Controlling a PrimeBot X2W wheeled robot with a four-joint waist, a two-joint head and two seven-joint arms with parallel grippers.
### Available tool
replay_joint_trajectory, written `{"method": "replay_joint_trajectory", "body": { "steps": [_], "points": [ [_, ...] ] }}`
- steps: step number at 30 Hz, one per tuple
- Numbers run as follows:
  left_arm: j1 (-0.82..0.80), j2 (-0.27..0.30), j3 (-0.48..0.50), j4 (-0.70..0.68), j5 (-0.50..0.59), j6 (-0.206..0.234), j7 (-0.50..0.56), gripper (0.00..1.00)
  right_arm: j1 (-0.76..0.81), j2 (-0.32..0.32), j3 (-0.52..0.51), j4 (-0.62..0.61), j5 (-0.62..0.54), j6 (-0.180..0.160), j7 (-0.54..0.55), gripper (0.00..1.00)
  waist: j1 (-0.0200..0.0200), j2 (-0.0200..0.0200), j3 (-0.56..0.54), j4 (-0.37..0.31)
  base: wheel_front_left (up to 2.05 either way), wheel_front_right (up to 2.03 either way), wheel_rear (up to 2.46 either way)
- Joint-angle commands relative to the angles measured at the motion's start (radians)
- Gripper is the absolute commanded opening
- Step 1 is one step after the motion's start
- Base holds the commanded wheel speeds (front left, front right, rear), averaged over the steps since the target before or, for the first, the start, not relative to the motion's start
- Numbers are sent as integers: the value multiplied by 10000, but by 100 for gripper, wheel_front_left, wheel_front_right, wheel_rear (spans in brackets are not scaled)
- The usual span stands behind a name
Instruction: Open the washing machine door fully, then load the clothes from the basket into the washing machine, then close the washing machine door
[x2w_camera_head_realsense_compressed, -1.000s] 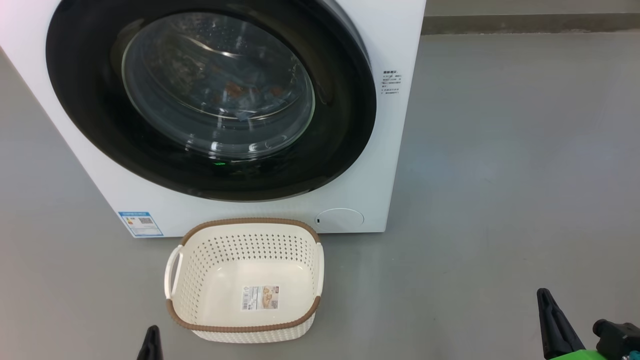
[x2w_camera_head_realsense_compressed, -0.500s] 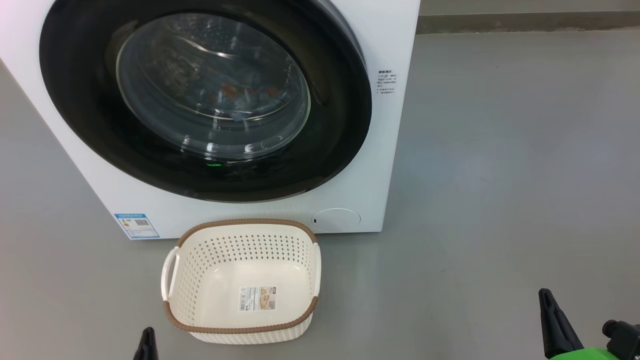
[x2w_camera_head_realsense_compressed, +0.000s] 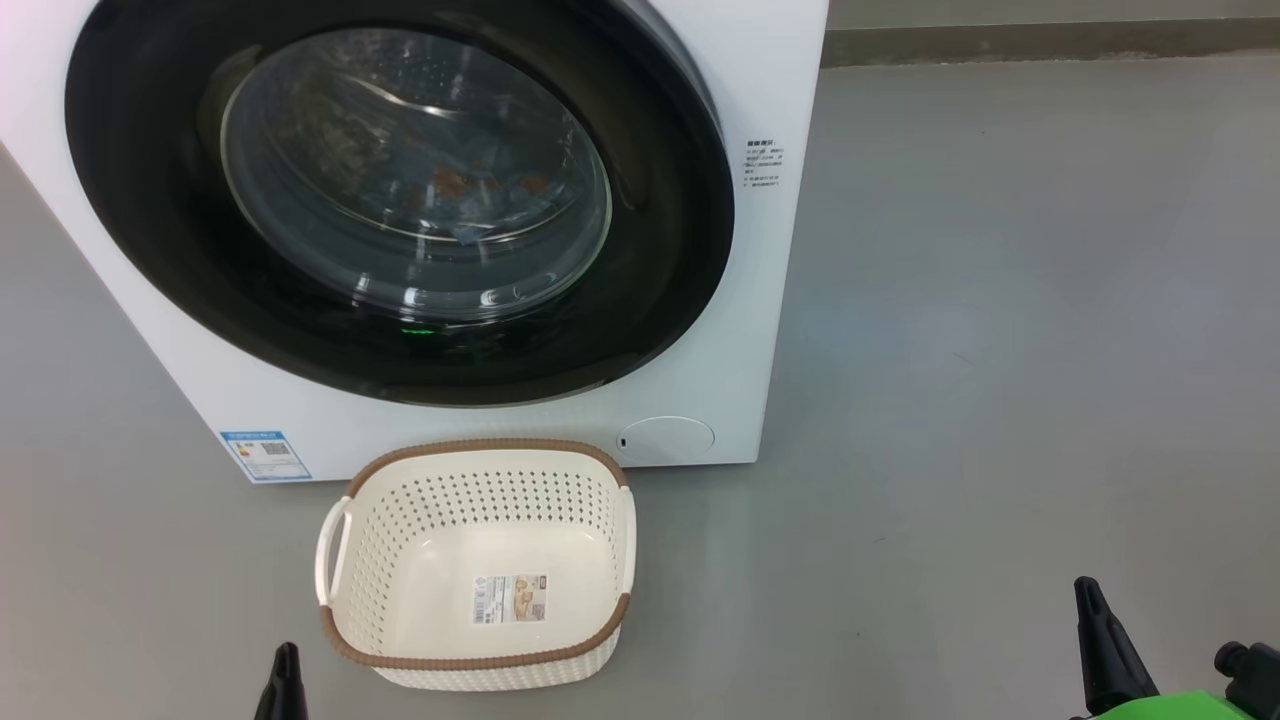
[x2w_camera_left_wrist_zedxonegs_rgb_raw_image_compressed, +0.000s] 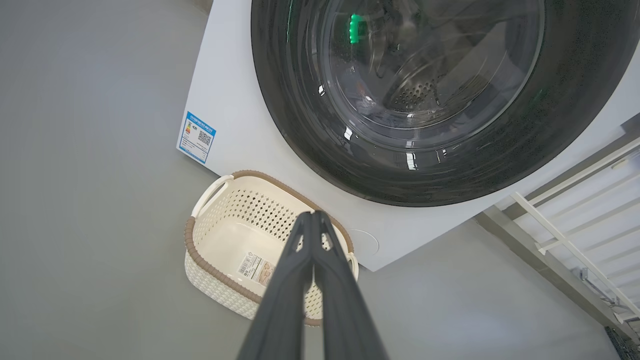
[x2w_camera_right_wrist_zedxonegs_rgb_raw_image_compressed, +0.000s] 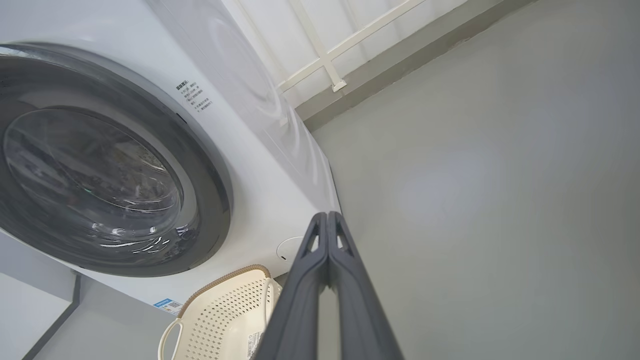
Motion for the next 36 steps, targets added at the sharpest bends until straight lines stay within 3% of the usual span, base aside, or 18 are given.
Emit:
{"method": "replay_joint_trajectory", "body": {
  "steps": [1, 36],
  "points": [
    [-391, 136, 175, -288, -200, -91, 45, 0, -444, -85, 68, -220, 354, -20, 76, 0, -1, -1, 0, -7, 0, 0, 0],
    [-809, 218, 601, -486, -3779, -321, 1050, 0, -864, -74, 311, -184, 4508, -36, 1108, 0, -1, -1, 4, -278, 0, 0, 0]
  ]
}}
